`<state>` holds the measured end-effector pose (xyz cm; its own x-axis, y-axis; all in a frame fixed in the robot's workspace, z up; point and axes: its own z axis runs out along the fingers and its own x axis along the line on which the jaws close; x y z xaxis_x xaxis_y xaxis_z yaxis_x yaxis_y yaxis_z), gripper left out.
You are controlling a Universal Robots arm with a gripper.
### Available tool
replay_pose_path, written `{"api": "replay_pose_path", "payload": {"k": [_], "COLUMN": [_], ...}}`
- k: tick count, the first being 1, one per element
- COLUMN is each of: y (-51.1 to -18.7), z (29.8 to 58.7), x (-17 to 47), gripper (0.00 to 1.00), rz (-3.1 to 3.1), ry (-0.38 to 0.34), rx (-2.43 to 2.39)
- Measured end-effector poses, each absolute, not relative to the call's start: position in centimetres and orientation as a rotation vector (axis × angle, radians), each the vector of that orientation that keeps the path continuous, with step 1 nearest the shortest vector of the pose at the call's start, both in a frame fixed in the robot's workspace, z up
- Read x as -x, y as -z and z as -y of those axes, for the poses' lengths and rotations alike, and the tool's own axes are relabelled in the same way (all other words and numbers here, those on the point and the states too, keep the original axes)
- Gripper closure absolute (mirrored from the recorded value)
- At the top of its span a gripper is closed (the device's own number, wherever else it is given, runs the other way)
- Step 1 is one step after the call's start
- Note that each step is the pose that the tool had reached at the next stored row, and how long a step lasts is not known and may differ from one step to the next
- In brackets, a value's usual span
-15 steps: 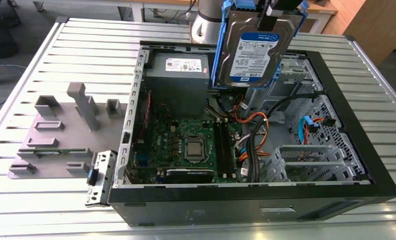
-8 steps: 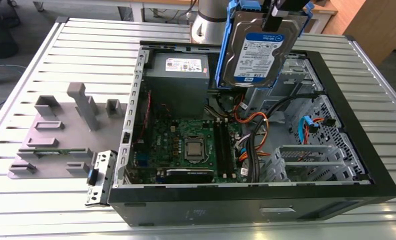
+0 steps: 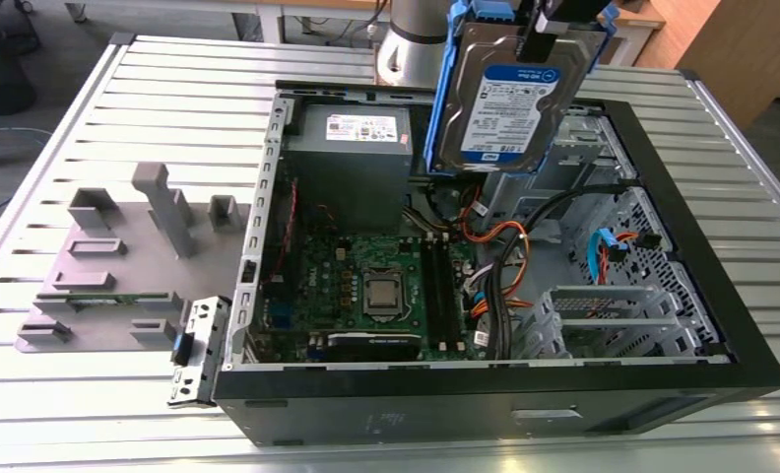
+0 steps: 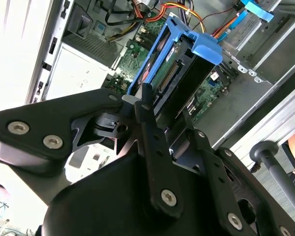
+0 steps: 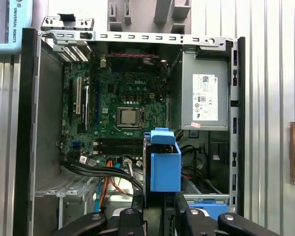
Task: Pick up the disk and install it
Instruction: 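Pick up the disk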
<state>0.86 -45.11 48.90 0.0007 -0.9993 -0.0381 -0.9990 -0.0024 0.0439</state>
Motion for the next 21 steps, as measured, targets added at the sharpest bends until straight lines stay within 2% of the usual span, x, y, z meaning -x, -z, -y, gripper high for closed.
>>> {"api": "replay_pose_path", "payload": {"k": [15, 21], "y": [-48.9, -48.9], "z": [47.7, 47.8], "x": [-0.9, -0.9], "gripper": [0.65, 0.65], "rz": [2.216, 2.216], "ry": [0.091, 0.091], "rx": [-2.219, -2.219]}}
